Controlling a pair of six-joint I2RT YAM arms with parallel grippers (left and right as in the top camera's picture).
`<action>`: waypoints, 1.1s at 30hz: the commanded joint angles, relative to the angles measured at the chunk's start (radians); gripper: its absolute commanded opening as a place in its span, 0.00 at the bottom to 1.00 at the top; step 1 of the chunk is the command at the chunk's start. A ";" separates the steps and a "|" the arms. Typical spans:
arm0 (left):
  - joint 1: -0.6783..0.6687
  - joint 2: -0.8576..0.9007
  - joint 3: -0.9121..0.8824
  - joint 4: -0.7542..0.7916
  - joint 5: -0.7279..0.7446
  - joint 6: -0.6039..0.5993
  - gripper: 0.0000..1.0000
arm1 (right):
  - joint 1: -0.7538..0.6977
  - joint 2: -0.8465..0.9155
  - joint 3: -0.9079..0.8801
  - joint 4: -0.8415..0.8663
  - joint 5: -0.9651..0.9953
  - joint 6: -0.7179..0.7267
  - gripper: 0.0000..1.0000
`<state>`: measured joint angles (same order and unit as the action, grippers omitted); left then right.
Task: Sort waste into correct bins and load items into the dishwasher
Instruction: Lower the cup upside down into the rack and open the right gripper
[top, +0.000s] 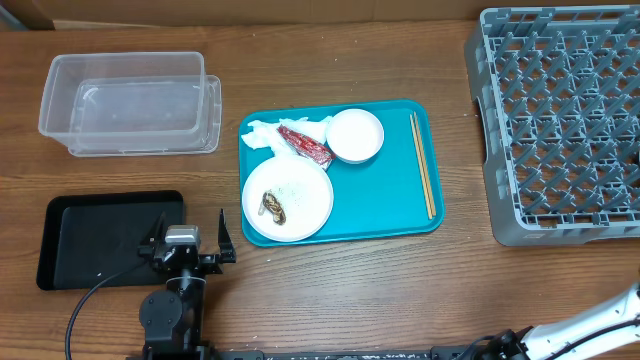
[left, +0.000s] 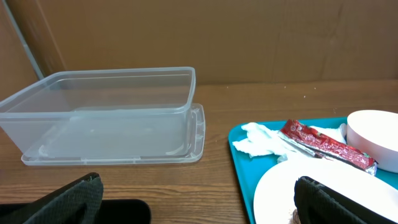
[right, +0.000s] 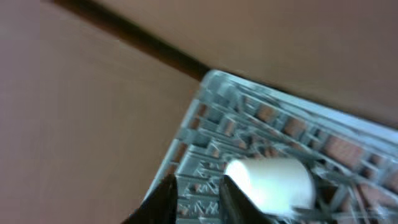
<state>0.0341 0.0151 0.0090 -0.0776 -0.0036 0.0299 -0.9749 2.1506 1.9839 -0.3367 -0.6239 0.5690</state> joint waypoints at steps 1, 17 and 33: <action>0.001 -0.011 -0.004 0.000 0.000 0.016 1.00 | 0.129 -0.006 0.007 -0.040 0.197 -0.083 0.29; 0.001 -0.011 -0.004 0.000 0.000 0.016 1.00 | 0.330 0.166 0.007 -0.018 0.722 -0.230 0.04; 0.001 -0.011 -0.004 0.000 0.000 0.016 1.00 | 0.321 0.167 0.007 -0.120 0.893 -0.308 0.04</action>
<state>0.0341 0.0147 0.0090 -0.0776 -0.0036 0.0299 -0.6464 2.3238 1.9881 -0.4255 0.2264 0.2928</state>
